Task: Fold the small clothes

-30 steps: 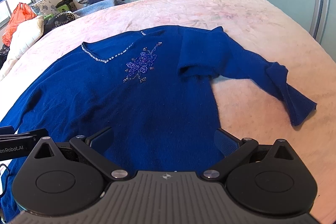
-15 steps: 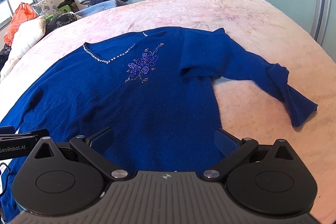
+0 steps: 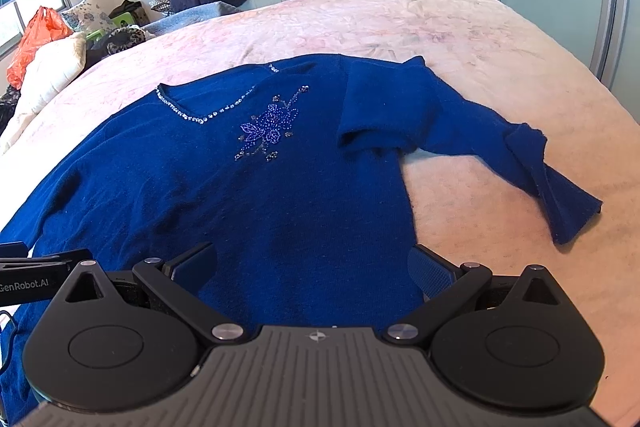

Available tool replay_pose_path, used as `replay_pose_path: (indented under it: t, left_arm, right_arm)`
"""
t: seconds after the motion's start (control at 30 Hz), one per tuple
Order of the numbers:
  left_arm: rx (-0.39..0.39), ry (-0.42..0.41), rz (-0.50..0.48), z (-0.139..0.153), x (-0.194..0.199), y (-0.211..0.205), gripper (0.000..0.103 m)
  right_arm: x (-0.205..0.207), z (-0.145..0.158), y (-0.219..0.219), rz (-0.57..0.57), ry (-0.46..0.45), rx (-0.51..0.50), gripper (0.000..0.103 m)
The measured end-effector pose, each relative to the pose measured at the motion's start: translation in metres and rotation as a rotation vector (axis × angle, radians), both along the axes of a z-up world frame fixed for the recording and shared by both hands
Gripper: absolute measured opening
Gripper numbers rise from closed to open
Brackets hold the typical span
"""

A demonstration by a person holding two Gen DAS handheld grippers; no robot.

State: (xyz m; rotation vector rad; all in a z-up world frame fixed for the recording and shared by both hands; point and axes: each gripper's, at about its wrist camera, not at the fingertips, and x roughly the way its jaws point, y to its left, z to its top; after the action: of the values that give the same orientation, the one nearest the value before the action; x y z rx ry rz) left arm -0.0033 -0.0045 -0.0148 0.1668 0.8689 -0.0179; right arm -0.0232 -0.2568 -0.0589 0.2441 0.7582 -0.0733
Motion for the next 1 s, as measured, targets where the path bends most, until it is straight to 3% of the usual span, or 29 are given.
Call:
replay_pose_path:
  t: [1.0]
  left_arm:
    - [0.0,0.007,0.0,-0.0014,0.0012,0.0003,0.095]
  right_arm:
    - [0.0011,-0.0018,0.0005,-0.001,0.01,-0.025,0.103]
